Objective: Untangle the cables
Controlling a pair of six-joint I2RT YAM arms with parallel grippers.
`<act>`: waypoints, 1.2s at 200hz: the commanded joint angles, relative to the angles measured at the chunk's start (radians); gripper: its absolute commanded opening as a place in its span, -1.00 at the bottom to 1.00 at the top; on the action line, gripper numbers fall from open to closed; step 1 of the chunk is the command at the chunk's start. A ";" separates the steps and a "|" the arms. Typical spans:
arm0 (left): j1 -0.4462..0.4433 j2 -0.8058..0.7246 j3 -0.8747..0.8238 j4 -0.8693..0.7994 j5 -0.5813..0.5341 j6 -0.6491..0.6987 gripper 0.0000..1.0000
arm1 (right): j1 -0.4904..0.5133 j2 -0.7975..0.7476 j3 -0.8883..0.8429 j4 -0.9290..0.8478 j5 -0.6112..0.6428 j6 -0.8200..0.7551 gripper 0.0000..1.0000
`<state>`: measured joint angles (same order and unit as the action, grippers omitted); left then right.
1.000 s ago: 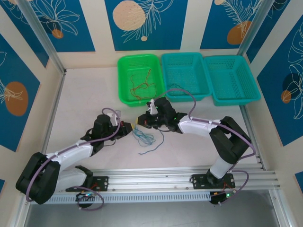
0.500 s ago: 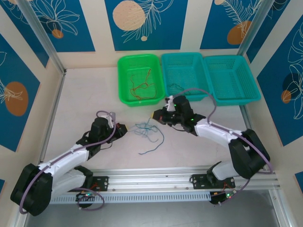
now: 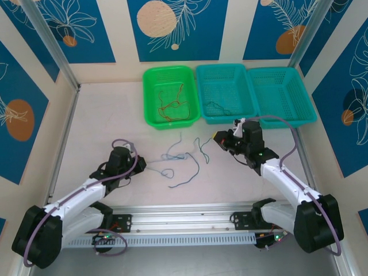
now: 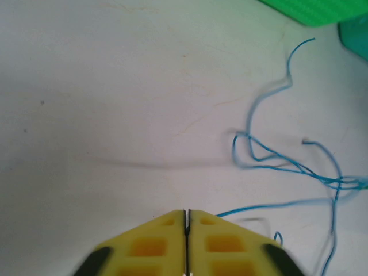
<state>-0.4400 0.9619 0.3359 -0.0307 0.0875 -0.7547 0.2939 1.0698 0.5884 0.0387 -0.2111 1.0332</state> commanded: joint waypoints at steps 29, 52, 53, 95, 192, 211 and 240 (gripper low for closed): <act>-0.009 0.002 0.146 0.022 0.170 0.218 -0.21 | 0.014 0.011 0.024 0.029 -0.096 -0.025 -1.00; -0.070 0.029 0.168 0.164 0.244 0.223 0.32 | 0.049 0.034 0.075 0.026 -0.114 -0.064 -1.00; -0.073 0.030 0.170 0.169 0.245 0.225 0.33 | 0.051 0.035 0.077 0.026 -0.114 -0.065 -1.00; -0.175 0.167 0.231 0.401 0.319 0.223 0.54 | 0.126 0.068 0.148 0.029 -0.175 -0.161 -1.00; -0.222 0.411 0.311 0.562 0.408 -0.089 0.35 | 0.229 0.075 0.178 0.003 -0.116 -0.238 -1.00; -0.229 0.416 0.293 0.553 0.413 -0.090 -0.11 | 0.228 0.070 0.181 -0.002 -0.104 -0.245 -1.00; -0.227 0.374 0.261 0.487 0.340 -0.067 -1.00 | 0.216 0.047 0.170 -0.020 -0.050 -0.239 -1.00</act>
<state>-0.6624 1.3708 0.6231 0.5049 0.4679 -0.8383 0.5179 1.1374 0.7387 0.0460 -0.3134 0.8127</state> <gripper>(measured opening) 0.055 0.060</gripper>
